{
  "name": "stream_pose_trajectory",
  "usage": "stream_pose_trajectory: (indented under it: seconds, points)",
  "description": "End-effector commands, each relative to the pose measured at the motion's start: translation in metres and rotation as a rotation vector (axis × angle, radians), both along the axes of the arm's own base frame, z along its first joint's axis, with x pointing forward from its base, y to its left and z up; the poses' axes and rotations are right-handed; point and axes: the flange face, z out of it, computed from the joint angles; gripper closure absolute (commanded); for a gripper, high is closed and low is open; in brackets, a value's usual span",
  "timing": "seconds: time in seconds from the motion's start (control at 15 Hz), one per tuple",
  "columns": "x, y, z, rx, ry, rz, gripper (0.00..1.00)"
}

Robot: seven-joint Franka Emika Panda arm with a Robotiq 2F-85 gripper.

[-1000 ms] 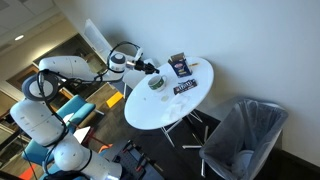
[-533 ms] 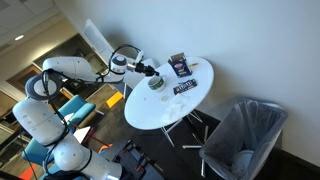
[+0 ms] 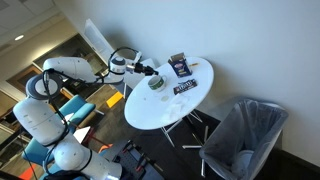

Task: Pick up the spoon, scoop some contents from the cup and put it on the table.

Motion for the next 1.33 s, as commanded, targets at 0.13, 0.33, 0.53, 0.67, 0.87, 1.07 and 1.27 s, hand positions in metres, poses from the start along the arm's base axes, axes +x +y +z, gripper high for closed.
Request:
stream_pose_trajectory:
  seconds: [0.13, 0.33, 0.53, 0.67, 0.87, 1.07, 1.27]
  points:
    - [-0.008, 0.001, 0.009, -0.068, -0.035, 0.004, 0.97]
    - [-0.009, -0.001, 0.005, -0.091, -0.024, 0.004, 0.97]
    - [-0.011, -0.002, 0.000, -0.097, -0.011, 0.003, 0.97]
    - [-0.013, -0.002, -0.005, -0.095, -0.003, 0.006, 0.97]
    - [-0.016, -0.001, -0.012, -0.095, 0.010, 0.010, 0.97]
    - [-0.018, 0.000, -0.018, -0.090, 0.025, 0.012, 0.97]
    - [-0.019, -0.001, -0.020, -0.075, 0.038, 0.008, 0.97]
